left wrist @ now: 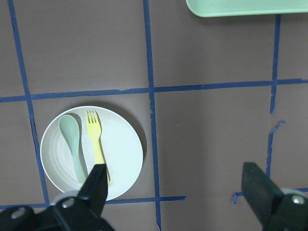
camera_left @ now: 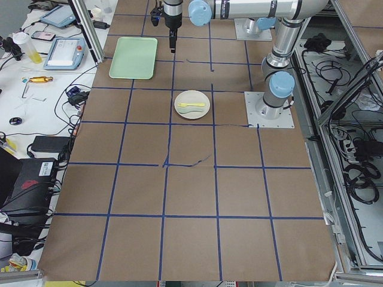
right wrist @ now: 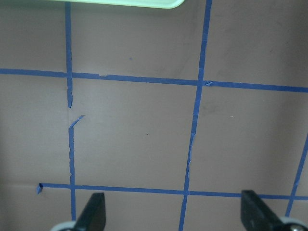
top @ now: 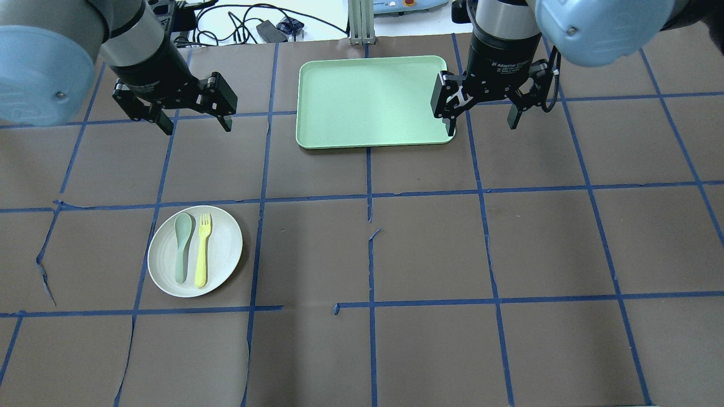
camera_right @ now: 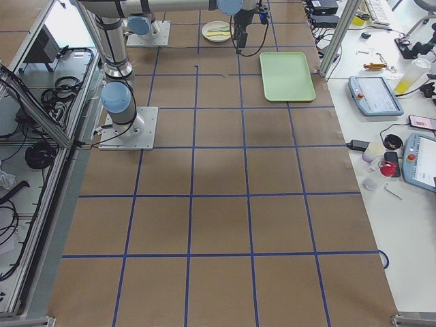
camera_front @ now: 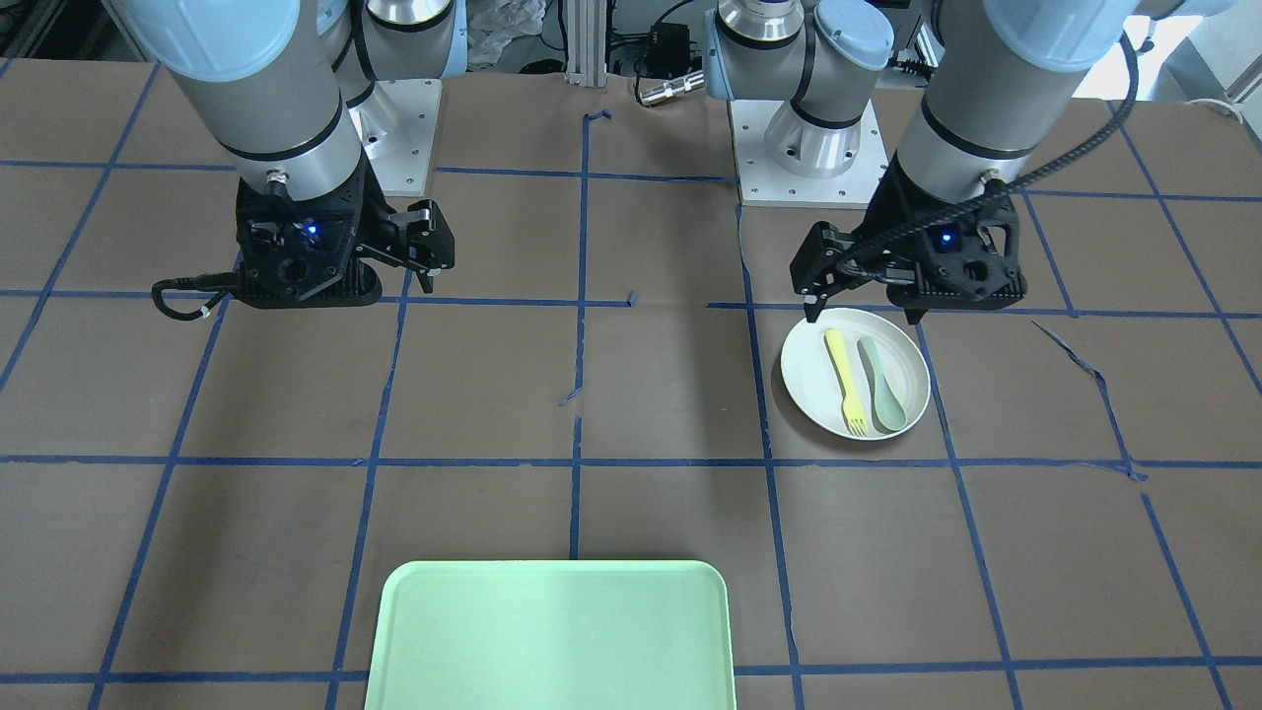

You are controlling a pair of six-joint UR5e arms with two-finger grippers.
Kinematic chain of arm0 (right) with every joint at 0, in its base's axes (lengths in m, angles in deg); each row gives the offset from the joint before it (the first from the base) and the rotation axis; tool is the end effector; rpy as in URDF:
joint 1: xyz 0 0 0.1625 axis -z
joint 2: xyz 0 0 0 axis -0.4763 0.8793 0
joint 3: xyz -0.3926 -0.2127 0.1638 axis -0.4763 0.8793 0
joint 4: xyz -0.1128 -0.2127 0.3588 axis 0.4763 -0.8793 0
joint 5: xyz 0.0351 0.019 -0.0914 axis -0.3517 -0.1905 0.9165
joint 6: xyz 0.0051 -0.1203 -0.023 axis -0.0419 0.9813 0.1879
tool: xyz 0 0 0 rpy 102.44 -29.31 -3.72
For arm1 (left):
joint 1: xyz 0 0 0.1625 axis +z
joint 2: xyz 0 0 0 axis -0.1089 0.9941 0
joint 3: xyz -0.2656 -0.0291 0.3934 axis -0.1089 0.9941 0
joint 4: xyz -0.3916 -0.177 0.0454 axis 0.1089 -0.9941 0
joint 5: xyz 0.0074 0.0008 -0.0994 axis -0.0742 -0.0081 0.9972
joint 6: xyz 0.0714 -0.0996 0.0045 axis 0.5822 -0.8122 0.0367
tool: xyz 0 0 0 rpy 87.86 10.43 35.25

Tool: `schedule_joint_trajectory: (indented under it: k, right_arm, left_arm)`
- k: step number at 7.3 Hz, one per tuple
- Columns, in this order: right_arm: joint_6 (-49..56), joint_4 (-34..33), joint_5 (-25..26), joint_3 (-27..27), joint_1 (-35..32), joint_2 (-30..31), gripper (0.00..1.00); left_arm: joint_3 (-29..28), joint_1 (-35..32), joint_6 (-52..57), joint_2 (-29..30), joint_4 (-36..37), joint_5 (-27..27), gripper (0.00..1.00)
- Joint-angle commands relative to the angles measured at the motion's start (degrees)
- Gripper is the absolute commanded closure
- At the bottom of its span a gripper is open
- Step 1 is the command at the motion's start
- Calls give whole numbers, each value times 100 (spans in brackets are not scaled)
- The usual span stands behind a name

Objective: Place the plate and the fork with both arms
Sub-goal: 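Lower the left gripper to the rim of the white plate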

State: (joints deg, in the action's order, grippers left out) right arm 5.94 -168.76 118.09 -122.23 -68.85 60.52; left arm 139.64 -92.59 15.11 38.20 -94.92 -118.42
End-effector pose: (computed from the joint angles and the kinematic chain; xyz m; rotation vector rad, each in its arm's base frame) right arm 0.2049 -0.5517 0.4922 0.1203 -3.1229 -0.1774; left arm -0.1004 -0.5537 0.4870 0.0737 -3.1235 0.0425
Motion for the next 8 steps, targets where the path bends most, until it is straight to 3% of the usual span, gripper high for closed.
schedule_joint_trajectory:
  k: [1, 3, 5, 6, 8]
  right_arm:
    - [8, -7, 2, -15, 0, -8, 0]
    - [17, -7, 11, -24, 0, -8, 0]
    - [26, -25, 11, -33, 0, -8, 0]
    - [34, -33, 11, -59, 0, -16, 0]
    - [52, -33, 11, -173, 0, -34, 0]
  left_arm:
    - [210, 1052, 604, 64, 9, 28, 0]
    - [587, 1758, 705, 108, 96, 55, 1]
    - [1306, 1875, 1020, 196, 700, 20, 3]
    - [1701, 1893, 1135, 213, 965, 11, 6]
    - [1968, 2163, 1564, 336, 1090, 2, 17]
